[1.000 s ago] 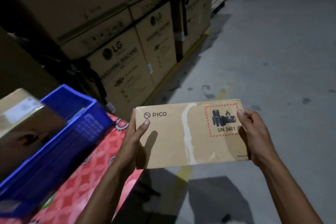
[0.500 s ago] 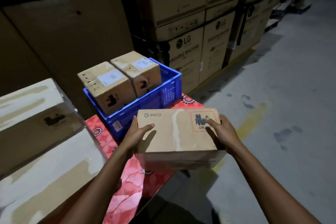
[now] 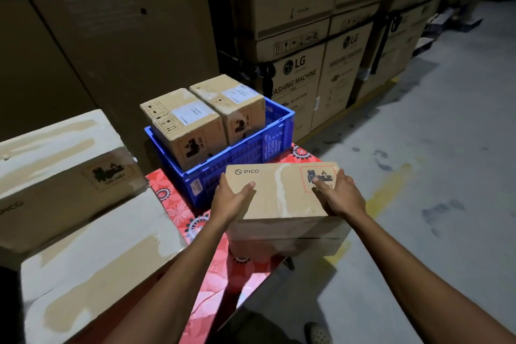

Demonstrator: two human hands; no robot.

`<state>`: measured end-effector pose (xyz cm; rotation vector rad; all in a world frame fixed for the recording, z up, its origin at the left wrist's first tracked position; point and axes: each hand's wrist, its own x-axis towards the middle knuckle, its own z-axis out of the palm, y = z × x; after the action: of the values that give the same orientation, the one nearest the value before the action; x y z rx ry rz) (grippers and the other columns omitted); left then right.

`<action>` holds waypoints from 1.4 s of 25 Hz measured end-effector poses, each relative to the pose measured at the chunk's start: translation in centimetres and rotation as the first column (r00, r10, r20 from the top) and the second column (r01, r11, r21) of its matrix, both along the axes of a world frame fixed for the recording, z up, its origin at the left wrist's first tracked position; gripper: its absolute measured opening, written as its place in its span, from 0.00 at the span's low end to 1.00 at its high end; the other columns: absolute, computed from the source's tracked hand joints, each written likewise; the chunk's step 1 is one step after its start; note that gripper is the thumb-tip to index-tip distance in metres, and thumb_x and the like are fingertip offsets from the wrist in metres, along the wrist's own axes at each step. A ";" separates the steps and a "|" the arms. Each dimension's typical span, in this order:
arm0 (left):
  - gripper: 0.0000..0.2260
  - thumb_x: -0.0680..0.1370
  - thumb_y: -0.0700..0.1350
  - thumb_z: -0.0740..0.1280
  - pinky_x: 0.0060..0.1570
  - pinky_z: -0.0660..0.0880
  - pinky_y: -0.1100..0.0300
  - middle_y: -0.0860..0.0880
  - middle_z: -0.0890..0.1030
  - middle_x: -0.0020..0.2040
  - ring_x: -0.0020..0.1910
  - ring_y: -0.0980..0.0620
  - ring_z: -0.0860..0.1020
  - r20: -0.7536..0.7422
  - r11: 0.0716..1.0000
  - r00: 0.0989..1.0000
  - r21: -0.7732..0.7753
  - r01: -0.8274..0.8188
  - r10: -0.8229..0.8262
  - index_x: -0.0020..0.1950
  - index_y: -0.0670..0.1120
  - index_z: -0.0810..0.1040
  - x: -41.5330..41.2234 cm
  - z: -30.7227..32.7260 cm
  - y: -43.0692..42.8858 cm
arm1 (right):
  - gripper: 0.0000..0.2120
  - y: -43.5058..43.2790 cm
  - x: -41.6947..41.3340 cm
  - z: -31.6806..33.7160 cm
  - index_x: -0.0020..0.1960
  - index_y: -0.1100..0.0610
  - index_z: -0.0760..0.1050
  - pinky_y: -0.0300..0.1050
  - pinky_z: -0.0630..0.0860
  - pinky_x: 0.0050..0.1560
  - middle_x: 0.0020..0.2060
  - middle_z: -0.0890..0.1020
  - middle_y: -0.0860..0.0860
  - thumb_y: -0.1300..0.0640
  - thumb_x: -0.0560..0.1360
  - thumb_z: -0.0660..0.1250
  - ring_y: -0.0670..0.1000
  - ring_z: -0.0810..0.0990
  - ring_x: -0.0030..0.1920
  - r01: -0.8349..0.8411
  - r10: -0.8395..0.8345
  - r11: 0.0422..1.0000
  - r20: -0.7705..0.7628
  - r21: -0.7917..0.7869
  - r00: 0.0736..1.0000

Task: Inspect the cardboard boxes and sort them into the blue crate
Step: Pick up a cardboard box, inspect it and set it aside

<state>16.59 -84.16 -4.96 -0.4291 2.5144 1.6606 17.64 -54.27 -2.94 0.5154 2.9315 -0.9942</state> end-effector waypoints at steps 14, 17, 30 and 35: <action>0.61 0.66 0.62 0.80 0.71 0.68 0.45 0.42 0.57 0.76 0.72 0.38 0.68 0.129 0.947 0.974 -0.240 0.214 -0.187 0.83 0.53 0.39 -1.2 3.4 2.0 | 0.60 1.5 -1.4 1.3 0.84 0.51 0.39 0.60 0.63 0.76 0.80 0.53 0.58 0.30 0.69 0.73 0.63 0.56 0.79 -0.172 0.148 0.980 0.209 0.101 0.967; 0.61 0.67 0.61 0.80 0.71 0.68 0.44 0.42 0.55 0.78 0.74 0.37 0.66 0.163 0.940 0.970 -0.262 0.221 -0.182 0.83 0.54 0.37 -1.3 3.5 2.1 | 0.61 1.5 -1.9 1.4 0.84 0.50 0.37 0.60 0.61 0.77 0.80 0.51 0.59 0.32 0.69 0.74 0.64 0.53 0.80 -0.177 0.155 0.982 0.245 0.069 0.957; 0.52 0.73 0.73 0.64 0.70 0.66 0.41 0.39 0.54 0.82 0.76 0.33 0.64 0.207 0.943 0.978 -0.320 0.097 -0.030 0.83 0.50 0.38 -2.4 5.9 4.2 | 0.53 0.3 -2.9 1.9 0.84 0.55 0.44 0.63 0.64 0.75 0.82 0.57 0.59 0.25 0.73 0.61 0.65 0.61 0.78 0.267 -0.208 0.933 0.243 -0.240 0.947; 0.54 0.71 0.76 0.63 0.65 0.71 0.42 0.38 0.61 0.79 0.70 0.34 0.71 0.145 0.856 0.987 -0.516 0.013 0.072 0.83 0.46 0.42 -2.0 5.3 5.5 | 0.56 -0.7 -3.3 1.4 0.81 0.59 0.53 0.61 0.71 0.69 0.77 0.65 0.60 0.24 0.69 0.67 0.65 0.69 0.74 0.293 -0.278 0.956 0.230 -0.034 0.933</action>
<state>14.60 -78.71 0.35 -0.6168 2.8095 0.8799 14.36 -54.96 -1.50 1.0026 2.6634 -0.9797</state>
